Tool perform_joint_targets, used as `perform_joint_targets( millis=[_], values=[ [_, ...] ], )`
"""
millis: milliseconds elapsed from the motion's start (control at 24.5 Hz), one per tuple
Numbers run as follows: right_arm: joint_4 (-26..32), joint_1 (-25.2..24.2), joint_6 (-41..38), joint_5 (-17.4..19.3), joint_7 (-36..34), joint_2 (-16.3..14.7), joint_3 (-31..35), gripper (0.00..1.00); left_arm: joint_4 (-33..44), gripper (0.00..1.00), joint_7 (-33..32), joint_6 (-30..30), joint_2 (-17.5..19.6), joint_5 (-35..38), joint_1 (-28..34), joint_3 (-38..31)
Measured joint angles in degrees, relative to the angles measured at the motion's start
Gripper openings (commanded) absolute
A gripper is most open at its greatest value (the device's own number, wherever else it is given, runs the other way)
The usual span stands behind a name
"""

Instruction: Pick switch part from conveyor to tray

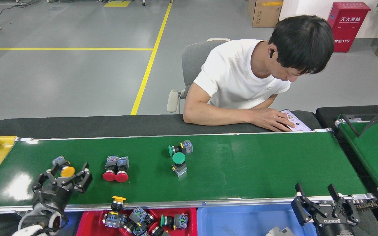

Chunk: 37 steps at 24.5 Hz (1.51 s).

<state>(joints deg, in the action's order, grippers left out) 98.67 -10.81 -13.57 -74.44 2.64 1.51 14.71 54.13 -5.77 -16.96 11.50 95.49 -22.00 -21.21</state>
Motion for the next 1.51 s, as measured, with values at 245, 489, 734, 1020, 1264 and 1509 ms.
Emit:
perform_joint_targets(
  millis=[245,489,734,1020,1264,1509],
  values=[
    [-0.92,0.22,-1.22,0.24,-0.02,0.0,0.0,1.0,-15.47,0.61,3.6,1.47,5.24,-0.03,-6.44,0.1],
    [-1.54,0.25,-2.36,0.39,-0.02,0.0,0.0,1.0,-21.52,0.04,6.64,-0.55,7.79,-2.63,-8.87,2.84],
    [-1.69,0.29,-2.44,1.91,-0.02,-1.51,0.01,1.0,-8.43,0.04,7.3,-2.75,6.98,-7.58,-1.09,3.3],
    [-2.43,0.51,-2.47,4.17,-0.02,-3.53,0.0,1.0,25.56,0.05,7.39,-4.37,1.85,-10.26,21.84,4.31],
    [-2.86,0.52,-2.54,4.2,-0.04,-3.73,0.0,1.0,44.83,0.11,9.27,-9.29,-0.78,-9.27,38.86,14.1],
    [-2.86,0.52,-2.55,4.2,-0.08,-3.73,0.0,1.0,46.74,0.36,13.13,-10.8,0.34,-2.64,40.42,22.76]
  ],
)
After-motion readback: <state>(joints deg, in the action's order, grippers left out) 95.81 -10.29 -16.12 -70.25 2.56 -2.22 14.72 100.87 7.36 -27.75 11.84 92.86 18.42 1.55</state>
